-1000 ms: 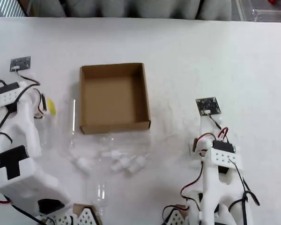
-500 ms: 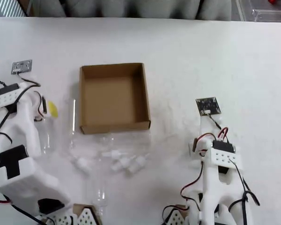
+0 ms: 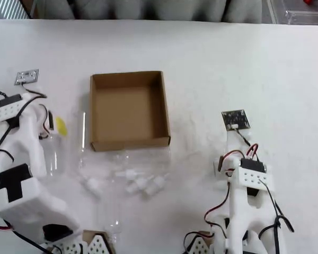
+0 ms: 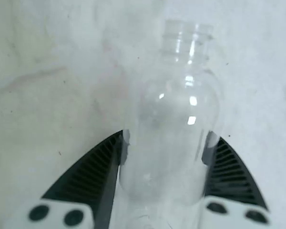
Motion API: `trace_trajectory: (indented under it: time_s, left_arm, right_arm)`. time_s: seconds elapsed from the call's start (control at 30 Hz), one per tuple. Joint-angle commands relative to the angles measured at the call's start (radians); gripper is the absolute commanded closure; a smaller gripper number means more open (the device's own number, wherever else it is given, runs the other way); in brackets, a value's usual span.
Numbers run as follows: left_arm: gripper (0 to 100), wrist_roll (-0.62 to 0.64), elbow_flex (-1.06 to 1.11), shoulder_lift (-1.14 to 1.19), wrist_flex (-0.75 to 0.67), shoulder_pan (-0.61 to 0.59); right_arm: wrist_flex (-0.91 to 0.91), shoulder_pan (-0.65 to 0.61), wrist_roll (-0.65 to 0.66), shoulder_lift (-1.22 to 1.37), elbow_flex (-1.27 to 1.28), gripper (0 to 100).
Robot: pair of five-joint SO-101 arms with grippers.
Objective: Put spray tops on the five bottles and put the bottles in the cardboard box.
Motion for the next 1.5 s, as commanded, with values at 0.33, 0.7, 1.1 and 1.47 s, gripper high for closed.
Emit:
trace_trajectory:
  time_s: [0.33, 0.7, 1.1, 1.47]
  left_arm:
    - [74, -0.014, 0.232, -0.239, -0.123, -0.005]
    - [70, -0.012, 0.236, -0.242, -0.120, -0.018]
    - [70, -0.018, 0.206, -0.202, -0.058, -0.013]
    - [87, -0.071, 0.034, -0.038, 0.041, -0.008]
  right_arm:
    - [-0.007, 0.007, 0.002, -0.027, -0.009, 79.3]
    - [-0.005, 0.007, 0.002, -0.027, -0.009, 79.3]
    - [-0.007, 0.007, 0.002, -0.027, -0.009, 79.3]
    - [-0.005, 0.007, 0.002, -0.027, -0.009, 79.3]
